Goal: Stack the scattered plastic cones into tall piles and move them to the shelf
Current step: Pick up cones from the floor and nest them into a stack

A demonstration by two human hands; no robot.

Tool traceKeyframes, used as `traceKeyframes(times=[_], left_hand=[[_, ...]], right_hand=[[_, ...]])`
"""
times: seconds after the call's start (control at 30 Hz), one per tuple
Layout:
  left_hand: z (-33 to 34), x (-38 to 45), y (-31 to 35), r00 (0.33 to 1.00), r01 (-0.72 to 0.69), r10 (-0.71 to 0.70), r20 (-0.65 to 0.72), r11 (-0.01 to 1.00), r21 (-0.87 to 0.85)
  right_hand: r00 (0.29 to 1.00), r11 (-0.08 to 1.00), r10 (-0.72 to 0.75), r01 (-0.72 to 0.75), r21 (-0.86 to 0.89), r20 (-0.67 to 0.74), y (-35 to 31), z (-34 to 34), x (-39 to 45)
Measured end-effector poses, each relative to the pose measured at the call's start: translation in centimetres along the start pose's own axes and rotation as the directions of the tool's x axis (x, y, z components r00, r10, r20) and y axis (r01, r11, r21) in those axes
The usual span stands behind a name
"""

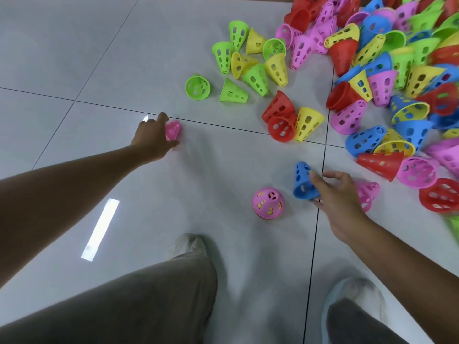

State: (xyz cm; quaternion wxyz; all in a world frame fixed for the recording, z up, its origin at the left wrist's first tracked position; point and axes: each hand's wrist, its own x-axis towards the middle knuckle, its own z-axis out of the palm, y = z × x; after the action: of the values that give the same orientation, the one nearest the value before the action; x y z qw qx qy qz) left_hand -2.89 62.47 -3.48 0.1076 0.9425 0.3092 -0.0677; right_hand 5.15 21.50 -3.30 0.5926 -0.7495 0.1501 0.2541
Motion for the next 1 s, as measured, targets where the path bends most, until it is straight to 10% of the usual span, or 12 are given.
traceKeyframes(times=[0.3, 0.57, 0.77, 1.0], left_hand=[[0.7, -5.5, 8.1, 0.992, 0.094, -0.031, 0.121, 0.818, -0.567], [-0.2, -8.9, 13.2, 0.958, 0.271, 0.016, 0.286, 0.275, -0.922], [-1.2, -11.1, 14.1, 0.976, 0.122, 0.124, 0.178, 0.365, -0.923], [0.6, -13.0, 14.3, 0.895, -0.14, 0.437, 0.091, 0.469, -0.872]], right_hand=[[0.977, 0.809, 0.048, -0.16, 0.565, 0.209, -2.2, 1.4, -2.8], [0.98, 0.98, -0.179, 0.169, 0.105, 0.091, -1.7, 3.7, -5.2], [0.905, 0.841, -0.361, 0.421, -0.339, 0.227, 0.9, 4.7, -6.2], [0.901, 0.802, -0.335, 0.427, -0.418, 0.277, 1.9, 3.2, -6.3]])
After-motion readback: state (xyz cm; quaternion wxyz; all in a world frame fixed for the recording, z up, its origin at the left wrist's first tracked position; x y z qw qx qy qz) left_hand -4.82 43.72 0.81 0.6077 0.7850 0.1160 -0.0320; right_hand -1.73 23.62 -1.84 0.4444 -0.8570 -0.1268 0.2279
